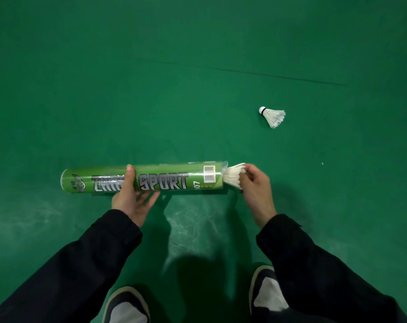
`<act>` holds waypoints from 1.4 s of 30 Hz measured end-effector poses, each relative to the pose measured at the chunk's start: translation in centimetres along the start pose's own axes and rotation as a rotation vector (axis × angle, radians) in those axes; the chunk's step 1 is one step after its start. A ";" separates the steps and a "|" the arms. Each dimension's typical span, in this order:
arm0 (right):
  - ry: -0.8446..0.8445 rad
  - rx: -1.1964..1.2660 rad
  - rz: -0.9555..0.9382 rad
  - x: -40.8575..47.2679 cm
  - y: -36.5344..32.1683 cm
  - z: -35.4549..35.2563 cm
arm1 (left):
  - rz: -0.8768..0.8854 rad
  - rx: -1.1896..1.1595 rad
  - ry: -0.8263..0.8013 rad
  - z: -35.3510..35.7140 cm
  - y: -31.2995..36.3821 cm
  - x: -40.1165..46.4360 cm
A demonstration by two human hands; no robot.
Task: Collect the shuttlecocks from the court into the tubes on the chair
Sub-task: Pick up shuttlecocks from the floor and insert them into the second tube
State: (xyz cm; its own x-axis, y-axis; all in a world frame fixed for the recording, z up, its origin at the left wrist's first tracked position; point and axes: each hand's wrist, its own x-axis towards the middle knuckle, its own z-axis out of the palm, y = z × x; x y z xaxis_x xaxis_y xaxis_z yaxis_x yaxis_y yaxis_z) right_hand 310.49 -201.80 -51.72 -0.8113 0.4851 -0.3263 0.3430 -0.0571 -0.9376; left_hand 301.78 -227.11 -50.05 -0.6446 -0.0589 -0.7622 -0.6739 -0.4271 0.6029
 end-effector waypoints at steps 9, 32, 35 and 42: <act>0.283 -0.029 -0.068 -0.6 0.5 1.4 | 0.007 0.014 -0.019 0.8 -0.1 -0.6; -0.199 0.142 0.109 -1.7 -1.6 0.8 | -0.023 0.022 -0.049 1.9 -1.0 -1.4; -0.210 0.109 0.080 -1.8 -0.9 0.7 | -0.003 0.019 -0.034 2.0 -0.5 -1.3; -0.311 0.142 0.125 -1.2 -1.2 -0.9 | -0.016 0.033 -0.084 2.9 -1.0 -0.7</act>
State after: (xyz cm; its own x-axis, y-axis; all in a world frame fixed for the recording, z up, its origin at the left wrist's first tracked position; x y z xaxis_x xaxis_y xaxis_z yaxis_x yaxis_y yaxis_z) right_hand 311.46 -201.54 -50.06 -0.8799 0.1794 -0.4401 0.3972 -0.2308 -0.8882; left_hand 301.87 -223.98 -49.44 -0.6609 0.0242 -0.7501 -0.6950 -0.3971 0.5995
